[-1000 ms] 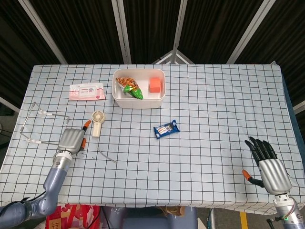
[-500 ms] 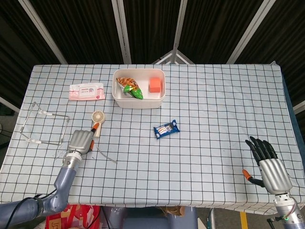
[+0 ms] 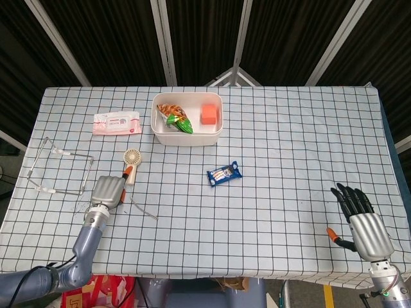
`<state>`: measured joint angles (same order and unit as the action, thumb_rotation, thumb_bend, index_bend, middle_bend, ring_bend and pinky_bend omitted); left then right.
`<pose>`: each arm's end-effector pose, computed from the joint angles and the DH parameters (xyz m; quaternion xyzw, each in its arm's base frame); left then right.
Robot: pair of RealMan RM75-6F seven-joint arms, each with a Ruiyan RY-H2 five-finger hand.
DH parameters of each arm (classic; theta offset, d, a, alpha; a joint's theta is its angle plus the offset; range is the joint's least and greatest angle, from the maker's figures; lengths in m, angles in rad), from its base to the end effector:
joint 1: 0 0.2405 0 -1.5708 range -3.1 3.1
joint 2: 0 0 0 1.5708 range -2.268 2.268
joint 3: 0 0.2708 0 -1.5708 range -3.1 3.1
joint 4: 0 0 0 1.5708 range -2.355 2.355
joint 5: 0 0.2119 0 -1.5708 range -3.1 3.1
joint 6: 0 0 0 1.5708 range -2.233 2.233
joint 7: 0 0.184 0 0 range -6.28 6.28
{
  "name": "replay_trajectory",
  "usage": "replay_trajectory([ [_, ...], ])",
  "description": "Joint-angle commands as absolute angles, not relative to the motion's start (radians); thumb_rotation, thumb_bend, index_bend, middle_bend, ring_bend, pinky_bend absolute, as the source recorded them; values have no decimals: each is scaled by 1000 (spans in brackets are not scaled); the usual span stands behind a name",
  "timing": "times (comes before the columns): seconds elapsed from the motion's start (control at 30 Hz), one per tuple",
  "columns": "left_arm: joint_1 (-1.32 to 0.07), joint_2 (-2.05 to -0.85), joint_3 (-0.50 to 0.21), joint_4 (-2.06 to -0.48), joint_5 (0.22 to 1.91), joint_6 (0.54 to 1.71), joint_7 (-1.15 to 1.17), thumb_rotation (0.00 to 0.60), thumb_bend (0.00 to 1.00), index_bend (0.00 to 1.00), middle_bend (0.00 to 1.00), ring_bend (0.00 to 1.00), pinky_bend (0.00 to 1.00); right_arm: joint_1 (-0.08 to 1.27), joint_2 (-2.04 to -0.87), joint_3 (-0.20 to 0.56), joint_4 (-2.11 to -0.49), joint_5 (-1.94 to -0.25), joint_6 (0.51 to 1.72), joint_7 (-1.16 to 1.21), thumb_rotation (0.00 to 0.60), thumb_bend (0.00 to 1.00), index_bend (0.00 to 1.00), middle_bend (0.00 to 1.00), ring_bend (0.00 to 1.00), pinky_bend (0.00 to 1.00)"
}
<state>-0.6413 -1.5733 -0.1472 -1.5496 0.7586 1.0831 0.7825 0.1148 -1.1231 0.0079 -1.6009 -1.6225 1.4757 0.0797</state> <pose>-0.2239 0.3593 -0.0364 -0.7204 -0.4028 -0.2090 0.5245 -0.3045 -0.2211 0.1455 0.6316 -0.3890 0.4211 0.5219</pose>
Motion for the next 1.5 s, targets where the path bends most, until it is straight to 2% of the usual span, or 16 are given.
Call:
replay_trajectory([
  [0.03,-644,-1578,-142,-1545,757,1088,782,600,830,0,962,838,928,114,-1123,8,-1600,-1622,1477,81,600,290,0,0,0,61],
  [0.57,-656,-1586,-129,-1521,742,1100,776,600,831,0,959,838,928,115,-1122,7,-1602,-1622,1474,83,600,289,0,0,0,61],
  [1.5,-679,-1615,-126,-1470,642,1027,741,600,864,0,956,835,928,111,-1129,7,-1593,-1635,1493,101,600,290,0,0,0,61],
])
